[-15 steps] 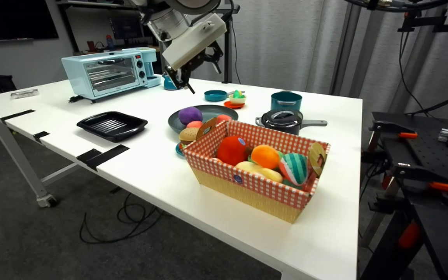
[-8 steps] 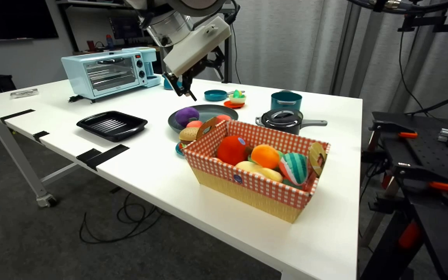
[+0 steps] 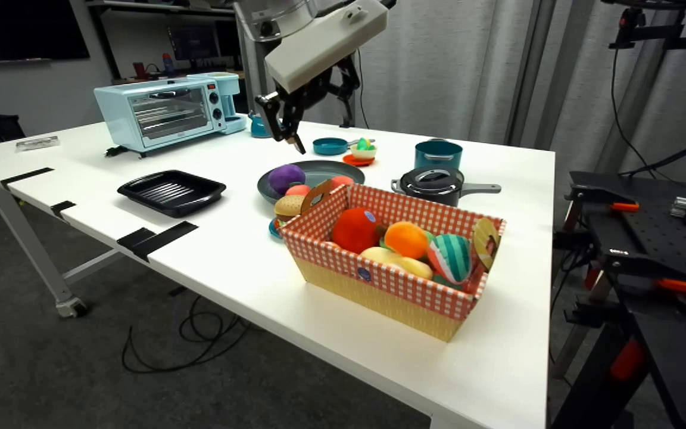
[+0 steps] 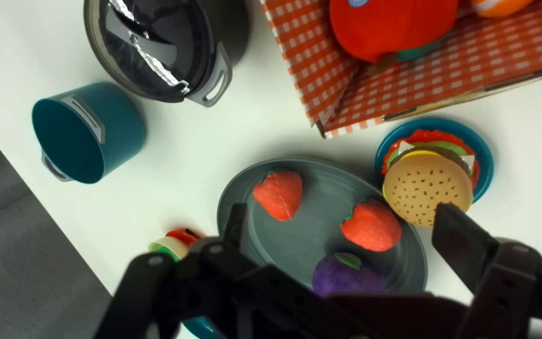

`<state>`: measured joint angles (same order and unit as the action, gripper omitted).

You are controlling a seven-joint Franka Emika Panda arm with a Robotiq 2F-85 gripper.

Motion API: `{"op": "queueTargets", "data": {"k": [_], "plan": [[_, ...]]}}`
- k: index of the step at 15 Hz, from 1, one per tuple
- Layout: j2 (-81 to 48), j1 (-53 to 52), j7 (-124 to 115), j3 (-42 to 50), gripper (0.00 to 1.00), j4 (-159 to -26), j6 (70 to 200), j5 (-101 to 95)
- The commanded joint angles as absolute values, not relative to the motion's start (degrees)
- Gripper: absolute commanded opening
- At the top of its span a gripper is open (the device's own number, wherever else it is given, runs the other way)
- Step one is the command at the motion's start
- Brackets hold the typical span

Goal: Remove the purple and orange plushies from the box

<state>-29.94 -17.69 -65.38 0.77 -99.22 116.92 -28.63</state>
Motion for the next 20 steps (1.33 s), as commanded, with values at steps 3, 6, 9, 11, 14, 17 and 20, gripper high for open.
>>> {"op": "queueTargets", "data": {"k": [3, 6, 9, 11, 14, 17, 20], "plan": [[-21.6, -16.2, -62.1, -2.6, 1.0, -110.3, 122.7, -23.3], [-20.6, -15.3, -58.1, -4.3, 1.0, -113.2, 125.2, -17.9], [-20.3, -15.2, -55.0, -5.1, 1.0, -115.4, 126.3, -13.1], [-20.2, -15.3, -53.7, -5.1, 1.0, -116.7, 126.6, -10.7], [-20.2, -15.5, -52.5, -5.0, 1.0, -118.6, 126.7, -8.4], [-20.4, -15.6, -51.7, -5.1, 1.0, -119.9, 127.0, -6.6], [-20.9, -15.7, -50.9, -5.1, 1.0, -120.5, 127.1, -5.4]]}}
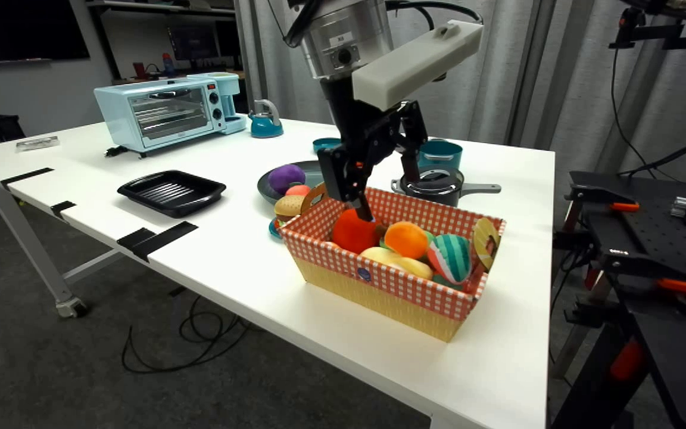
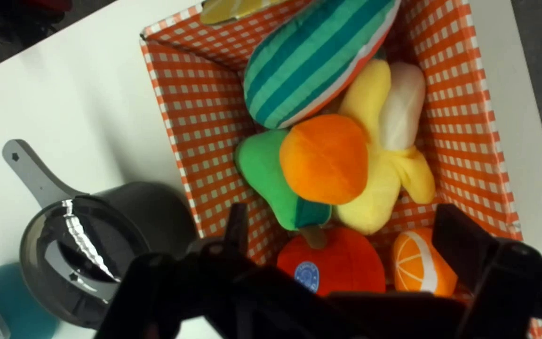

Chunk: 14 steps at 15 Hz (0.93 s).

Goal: Remove the purple and orange plushies from the box

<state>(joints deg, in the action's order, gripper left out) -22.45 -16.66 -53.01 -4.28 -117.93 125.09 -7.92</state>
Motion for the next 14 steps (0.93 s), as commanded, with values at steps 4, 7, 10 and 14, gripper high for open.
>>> {"op": "queueTargets", "data": {"k": [4, 7, 10, 14], "plan": [[-21.7, -15.7, -50.1, -4.9, 1.0, -120.7, 127.3, -4.9], [-22.5, -15.7, -49.7, -4.8, 1.0, -120.4, 127.6, -5.3], [-23.7, -15.7, -49.1, -4.6, 1.0, -119.7, 128.2, -5.6], [-25.0, -15.5, -48.2, -4.3, 1.0, -119.6, 129.7, -5.2]]}}
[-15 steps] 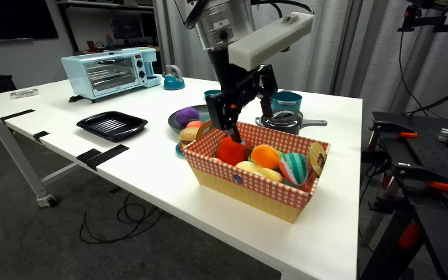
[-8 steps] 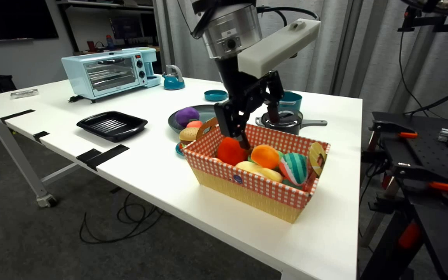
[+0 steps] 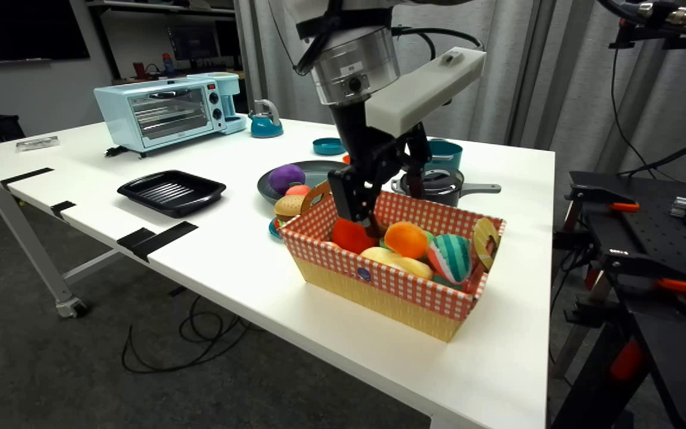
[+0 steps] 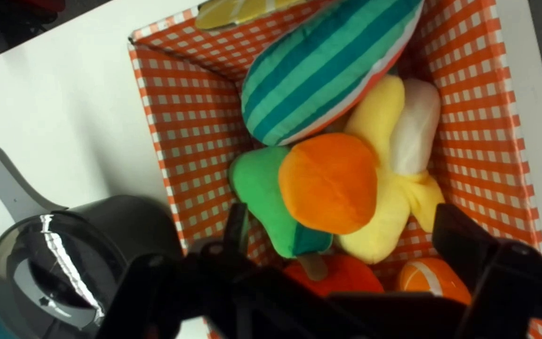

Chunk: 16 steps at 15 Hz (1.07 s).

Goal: Remove the purple and orange plushies from the box

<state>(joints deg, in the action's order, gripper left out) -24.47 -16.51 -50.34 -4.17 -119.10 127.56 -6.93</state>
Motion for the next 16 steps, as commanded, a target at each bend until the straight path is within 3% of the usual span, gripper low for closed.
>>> {"op": "queueTargets", "data": {"k": [1, 13, 14, 16], "plan": [[-25.3, -15.5, -48.0, -4.2, 1.0, -119.7, 130.0, -5.1], [-28.5, -16.0, -47.9, -4.4, 0.99, -118.5, 129.5, -4.9], [-28.6, -16.0, -47.9, -4.4, 0.8, -118.4, 129.5, -4.8], [-28.8, -16.1, -47.9, -4.4, 0.71, -118.3, 129.4, -4.8]]}}
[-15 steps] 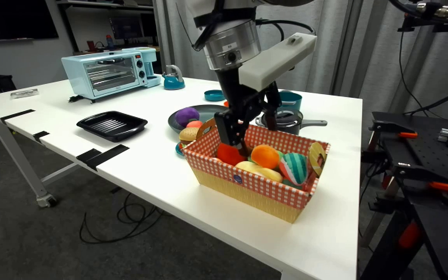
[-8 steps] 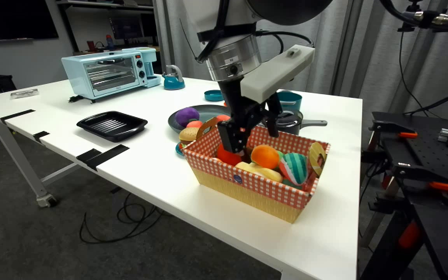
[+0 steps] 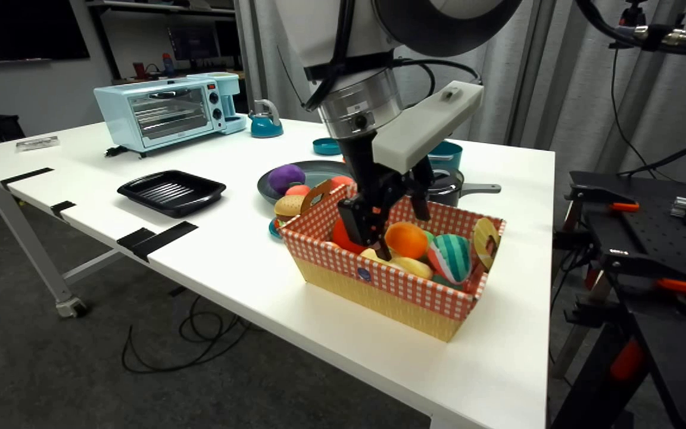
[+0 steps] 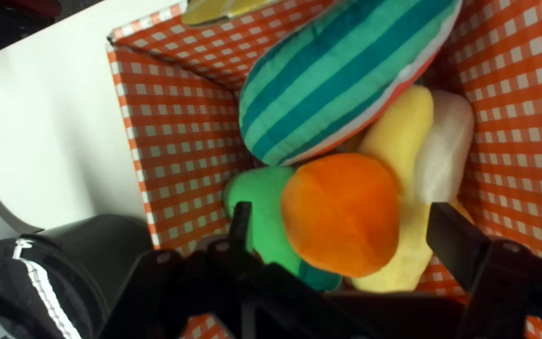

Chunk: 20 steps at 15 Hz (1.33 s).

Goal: Remove the purple and orange plushies from the box

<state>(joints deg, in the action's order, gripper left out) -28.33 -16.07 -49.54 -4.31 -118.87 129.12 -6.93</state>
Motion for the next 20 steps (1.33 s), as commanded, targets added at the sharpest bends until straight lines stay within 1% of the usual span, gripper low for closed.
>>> {"op": "queueTargets", "data": {"k": [1, 3, 6, 8, 11, 12, 14, 20], "plan": [[-28.9, -16.2, -48.1, -4.4, 0.63, -118.2, 129.2, -5.0], [-28.8, -16.3, -48.2, -4.3, 0.46, -118.1, 128.5, -5.1], [-27.8, -16.5, -48.5, -4.0, 0.23, -118.2, 127.9, -5.7], [-26.7, -16.6, -48.7, -3.9, 0.11, -118.5, 127.3, -6.0], [-23.9, -16.7, -49.1, -3.9, 0.04, -119.3, 126.8, -6.2], [-22.7, -16.8, -49.5, -3.7, 0.03, -119.6, 126.6, -6.6], [-20.6, -17.0, -50.3, -3.3, 0.06, -119.6, 125.6, -7.8], [-18.2, -15.7, -50.1, -1.9, 0.06, -117.4, 123.8, -13.1]]}}
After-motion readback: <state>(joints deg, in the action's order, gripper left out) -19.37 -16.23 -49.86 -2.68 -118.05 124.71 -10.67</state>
